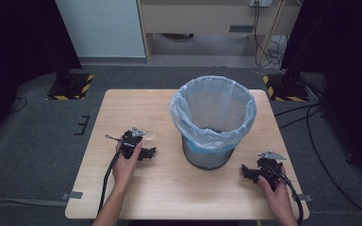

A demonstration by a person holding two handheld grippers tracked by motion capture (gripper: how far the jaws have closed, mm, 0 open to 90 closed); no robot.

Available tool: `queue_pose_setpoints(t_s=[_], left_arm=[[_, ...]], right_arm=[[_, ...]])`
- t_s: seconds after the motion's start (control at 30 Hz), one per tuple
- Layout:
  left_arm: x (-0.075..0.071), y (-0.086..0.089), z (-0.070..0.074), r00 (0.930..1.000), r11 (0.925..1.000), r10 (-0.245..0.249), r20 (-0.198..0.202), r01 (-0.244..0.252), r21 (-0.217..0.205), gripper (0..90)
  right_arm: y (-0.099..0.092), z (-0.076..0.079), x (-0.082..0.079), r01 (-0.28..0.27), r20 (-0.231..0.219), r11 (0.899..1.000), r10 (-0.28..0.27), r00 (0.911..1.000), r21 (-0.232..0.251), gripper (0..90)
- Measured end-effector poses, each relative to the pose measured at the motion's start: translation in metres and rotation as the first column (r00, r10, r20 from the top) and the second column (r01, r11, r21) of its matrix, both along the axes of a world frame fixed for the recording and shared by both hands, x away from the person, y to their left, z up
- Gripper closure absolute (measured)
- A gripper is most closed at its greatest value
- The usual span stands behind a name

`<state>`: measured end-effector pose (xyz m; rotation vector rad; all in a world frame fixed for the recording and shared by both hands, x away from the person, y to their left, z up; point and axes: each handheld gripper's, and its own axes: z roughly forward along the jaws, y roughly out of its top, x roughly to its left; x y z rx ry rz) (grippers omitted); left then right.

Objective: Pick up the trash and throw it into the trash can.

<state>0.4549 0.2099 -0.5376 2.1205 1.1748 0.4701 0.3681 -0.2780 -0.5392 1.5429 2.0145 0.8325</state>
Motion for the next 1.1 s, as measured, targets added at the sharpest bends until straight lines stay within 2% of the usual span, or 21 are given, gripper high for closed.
queue_pose_setpoints(t_s=[0.4,0.53,0.6,0.73,0.83,0.9,1.0,1.1], left_arm=[[0.000,0.000,0.000,1.0000,1.0000,-0.001,-0.001,0.001,0.000,0.0],[0.002,0.002,0.001,0.9998,0.9998,-0.018,-0.007,0.018,0.000,0.0],[0.002,0.003,0.003,0.9999,0.9998,-0.014,-0.006,0.015,0.011,2.5],[0.001,0.009,0.010,1.0000,0.9998,-0.001,0.010,0.002,-0.020,2.5],[0.003,0.011,0.014,0.9996,0.9998,-0.007,0.026,0.007,-0.020,2.2],[0.003,0.012,0.015,0.9994,0.9993,-0.006,0.033,0.007,-0.037,2.2],[0.004,0.012,0.018,0.9993,0.9993,-0.007,0.036,0.008,-0.037,2.5],[0.006,0.013,0.021,0.9984,0.9985,-0.004,0.056,0.008,-0.055,2.5]], right_arm=[[0.000,0.000,0.000,0.002,0.000,1.000,-0.002,1.0000,0.001,0.5],[0.000,0.000,0.000,0.001,-0.001,1.000,-0.001,1.0000,0.004,0.4],[0.000,0.000,0.001,-0.006,0.001,1.000,0.006,1.0000,0.001,0.4],[0.000,0.000,0.001,-0.007,0.000,1.000,0.007,1.0000,0.001,0.4],[-0.001,0.000,0.001,-0.011,-0.001,1.000,0.011,0.9999,0.002,0.3],[-0.001,0.000,0.002,-0.014,-0.001,1.000,0.014,0.9999,0.003,0.3],[-0.001,0.000,0.002,-0.017,-0.001,1.000,0.017,0.9999,0.002,0.3],[-0.001,0.000,0.002,-0.016,-0.001,1.000,0.016,0.9999,0.002,0.3]])
